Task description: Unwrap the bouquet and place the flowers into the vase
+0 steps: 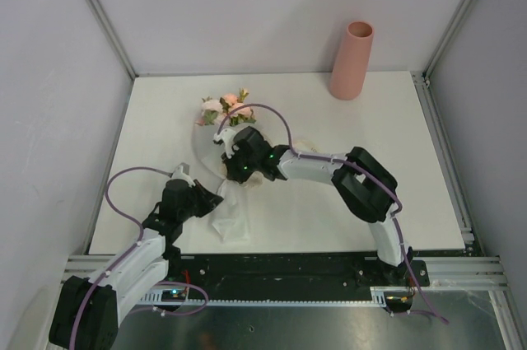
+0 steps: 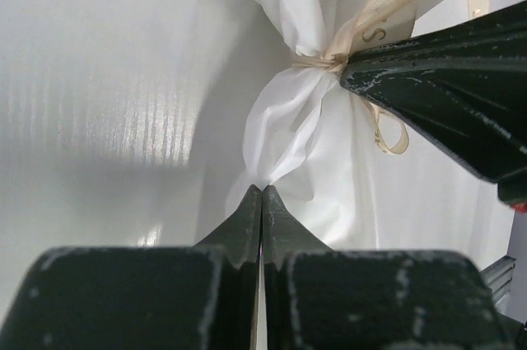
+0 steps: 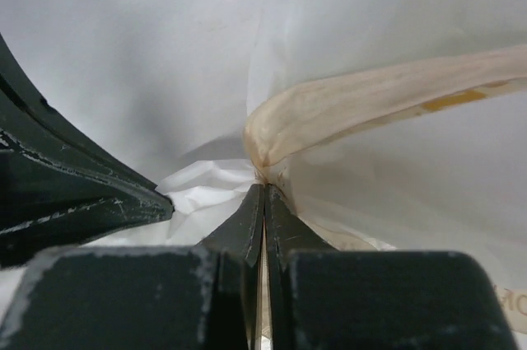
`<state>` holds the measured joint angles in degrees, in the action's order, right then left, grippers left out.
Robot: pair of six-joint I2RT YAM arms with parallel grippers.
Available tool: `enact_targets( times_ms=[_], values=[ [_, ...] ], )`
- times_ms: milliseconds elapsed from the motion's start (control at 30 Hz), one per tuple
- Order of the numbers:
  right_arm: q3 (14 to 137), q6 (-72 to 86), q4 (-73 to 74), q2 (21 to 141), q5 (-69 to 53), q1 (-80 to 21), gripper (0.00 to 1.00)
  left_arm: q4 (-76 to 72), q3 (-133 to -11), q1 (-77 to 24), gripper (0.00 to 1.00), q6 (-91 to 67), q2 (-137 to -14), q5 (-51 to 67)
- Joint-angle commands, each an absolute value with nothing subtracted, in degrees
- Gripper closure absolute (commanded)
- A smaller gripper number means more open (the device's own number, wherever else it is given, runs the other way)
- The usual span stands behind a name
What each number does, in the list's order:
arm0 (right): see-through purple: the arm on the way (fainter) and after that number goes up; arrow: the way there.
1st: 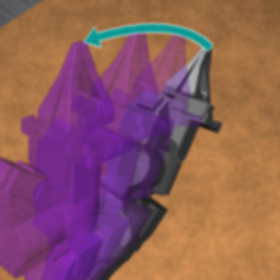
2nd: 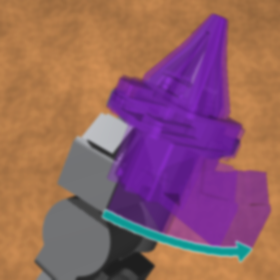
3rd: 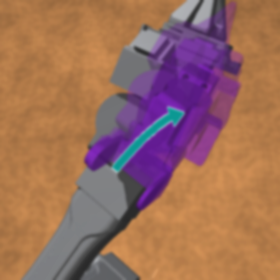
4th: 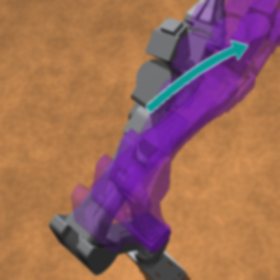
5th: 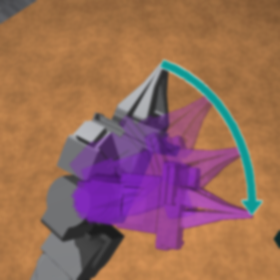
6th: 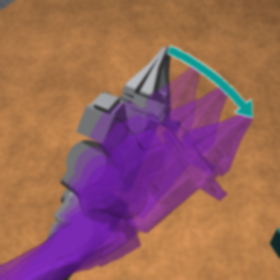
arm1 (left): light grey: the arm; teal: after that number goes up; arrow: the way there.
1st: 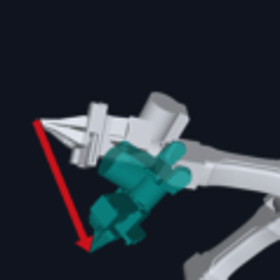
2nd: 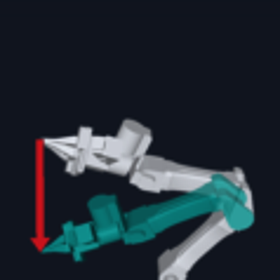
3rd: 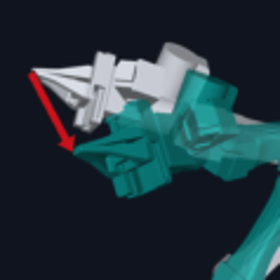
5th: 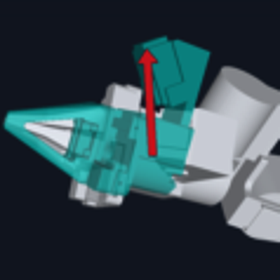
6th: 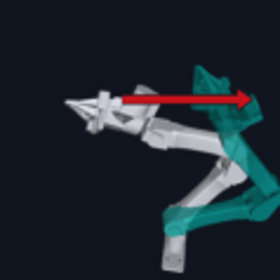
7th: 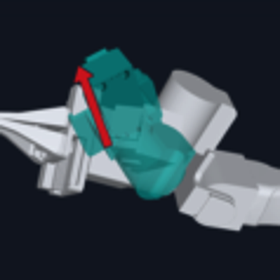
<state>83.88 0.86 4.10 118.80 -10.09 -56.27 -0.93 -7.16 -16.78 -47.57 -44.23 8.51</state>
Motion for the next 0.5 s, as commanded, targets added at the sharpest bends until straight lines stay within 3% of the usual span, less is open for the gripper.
enact_targets(
  times_ms=[0,267,467],
  values=[
    [81.6,12.9,-0.2,115.6,-30.3,-52.3,1.00,-2.0,-7.0,-17.3,1.00,-46.6,-44.5,7.8],
    [80.6,27.3,-7.2,117.4,-46.0,-47.0,1.00,-2.0,-7.3,-17.3,1.00,-46.2,-45.1,7.9],
    [79.1,35.6,-14.4,117.9,-51.1,-45.4,1.00,-2.0,-7.5,-17.4,1.00,-46.1,-45.6,7.8]
  ],
)
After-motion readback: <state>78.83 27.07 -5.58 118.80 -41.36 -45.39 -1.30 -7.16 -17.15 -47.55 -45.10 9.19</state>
